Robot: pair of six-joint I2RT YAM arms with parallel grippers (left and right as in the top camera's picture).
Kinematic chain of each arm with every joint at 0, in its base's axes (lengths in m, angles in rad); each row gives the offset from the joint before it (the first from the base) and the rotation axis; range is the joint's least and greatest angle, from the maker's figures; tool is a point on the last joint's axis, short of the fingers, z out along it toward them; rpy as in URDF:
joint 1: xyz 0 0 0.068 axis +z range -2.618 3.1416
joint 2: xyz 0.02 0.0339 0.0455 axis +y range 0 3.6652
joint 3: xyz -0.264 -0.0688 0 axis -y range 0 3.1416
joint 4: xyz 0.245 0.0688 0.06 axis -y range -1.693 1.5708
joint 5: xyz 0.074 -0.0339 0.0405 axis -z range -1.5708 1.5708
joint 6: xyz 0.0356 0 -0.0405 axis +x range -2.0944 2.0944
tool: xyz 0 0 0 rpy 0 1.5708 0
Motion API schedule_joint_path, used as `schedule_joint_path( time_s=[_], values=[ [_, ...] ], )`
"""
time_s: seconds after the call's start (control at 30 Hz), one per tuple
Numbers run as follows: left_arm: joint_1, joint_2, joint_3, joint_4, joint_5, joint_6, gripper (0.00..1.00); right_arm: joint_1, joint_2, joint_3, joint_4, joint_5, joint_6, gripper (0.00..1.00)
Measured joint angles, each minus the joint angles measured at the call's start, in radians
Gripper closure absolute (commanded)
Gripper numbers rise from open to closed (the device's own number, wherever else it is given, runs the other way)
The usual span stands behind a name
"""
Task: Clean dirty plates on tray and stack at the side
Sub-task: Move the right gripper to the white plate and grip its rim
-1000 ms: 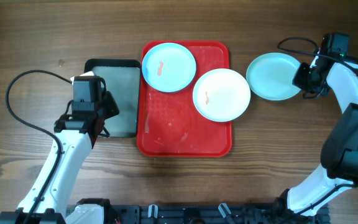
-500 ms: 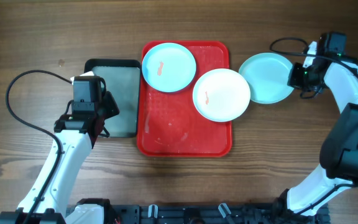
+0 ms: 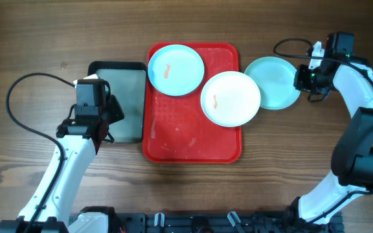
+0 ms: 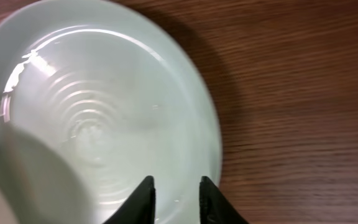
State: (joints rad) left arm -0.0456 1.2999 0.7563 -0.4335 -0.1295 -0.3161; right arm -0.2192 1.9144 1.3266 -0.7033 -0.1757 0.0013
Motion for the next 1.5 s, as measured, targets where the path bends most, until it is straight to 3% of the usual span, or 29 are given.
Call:
schedule_joint_path(
  time_s=[0.07,0.3,0.67,0.8,0.97,1.27,1.5],
  values=[
    [0.000,0.000,0.000,0.000,0.000,0.000,0.96,0.000,0.000,0.000,-0.015,-0.062,-0.037,0.65],
    [0.000,0.000,0.000,0.000,0.000,0.000,0.96,0.012,0.000,0.000,-0.068,-0.282,-0.141,0.66],
    [0.000,0.000,0.000,0.000,0.023,0.000,0.96,0.190,0.000,0.000,-0.103,-0.220,-0.164,0.66],
    [0.000,0.000,0.000,0.000,0.024,0.000,0.96,0.248,0.000,0.000,-0.112,-0.156,-0.164,0.73],
    [0.000,0.000,0.000,-0.007,0.024,0.000,0.96,0.274,0.000,0.000,-0.124,-0.095,-0.145,0.95],
    [0.000,0.000,0.000,-0.011,0.026,0.000,0.96,0.279,0.000,0.000,-0.150,-0.112,-0.073,0.96],
    [0.000,0.000,0.000,-0.011,0.030,0.000,0.96,0.363,0.000,0.000,-0.151,-0.140,-0.060,0.96]
  ],
)
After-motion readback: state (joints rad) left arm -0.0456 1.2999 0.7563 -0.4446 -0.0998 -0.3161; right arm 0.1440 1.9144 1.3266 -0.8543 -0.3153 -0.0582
